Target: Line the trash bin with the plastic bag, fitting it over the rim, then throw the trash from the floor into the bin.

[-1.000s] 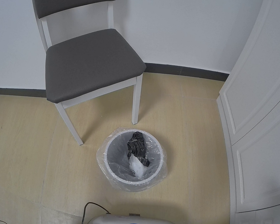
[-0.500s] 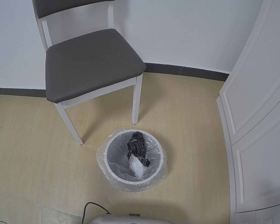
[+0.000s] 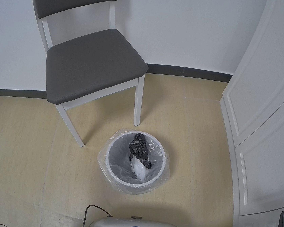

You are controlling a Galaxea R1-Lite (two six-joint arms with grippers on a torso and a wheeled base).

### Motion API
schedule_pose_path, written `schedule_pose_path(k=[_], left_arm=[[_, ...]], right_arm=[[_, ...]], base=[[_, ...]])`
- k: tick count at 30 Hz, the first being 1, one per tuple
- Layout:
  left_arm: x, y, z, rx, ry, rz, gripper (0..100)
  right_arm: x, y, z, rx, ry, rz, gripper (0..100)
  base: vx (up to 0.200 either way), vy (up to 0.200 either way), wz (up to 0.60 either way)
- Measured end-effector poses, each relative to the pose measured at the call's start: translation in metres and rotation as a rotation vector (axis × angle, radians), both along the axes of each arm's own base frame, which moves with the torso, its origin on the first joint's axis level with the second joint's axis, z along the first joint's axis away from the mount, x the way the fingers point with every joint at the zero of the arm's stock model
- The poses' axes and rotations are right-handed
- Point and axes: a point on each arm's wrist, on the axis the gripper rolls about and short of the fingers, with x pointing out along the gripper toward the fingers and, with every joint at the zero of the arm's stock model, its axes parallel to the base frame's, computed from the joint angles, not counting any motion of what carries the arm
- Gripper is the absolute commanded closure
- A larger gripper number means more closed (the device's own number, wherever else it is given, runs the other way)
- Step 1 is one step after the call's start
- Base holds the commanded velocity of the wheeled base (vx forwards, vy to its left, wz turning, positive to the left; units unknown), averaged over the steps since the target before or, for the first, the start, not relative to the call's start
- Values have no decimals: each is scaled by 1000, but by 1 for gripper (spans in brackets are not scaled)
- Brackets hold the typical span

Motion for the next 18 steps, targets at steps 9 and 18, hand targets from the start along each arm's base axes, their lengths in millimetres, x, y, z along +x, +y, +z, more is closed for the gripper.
schedule_pose_path(k=[9, 18], left_arm=[[2, 2, -7, -92, 46, 62, 0], [4, 3, -25, -145, 206, 120, 0]], right_arm=[[1, 2, -7, 240, 36, 131, 0], [2, 3, -10, 585, 31, 231, 0]], base=[[0, 0, 0], [0, 0, 0]])
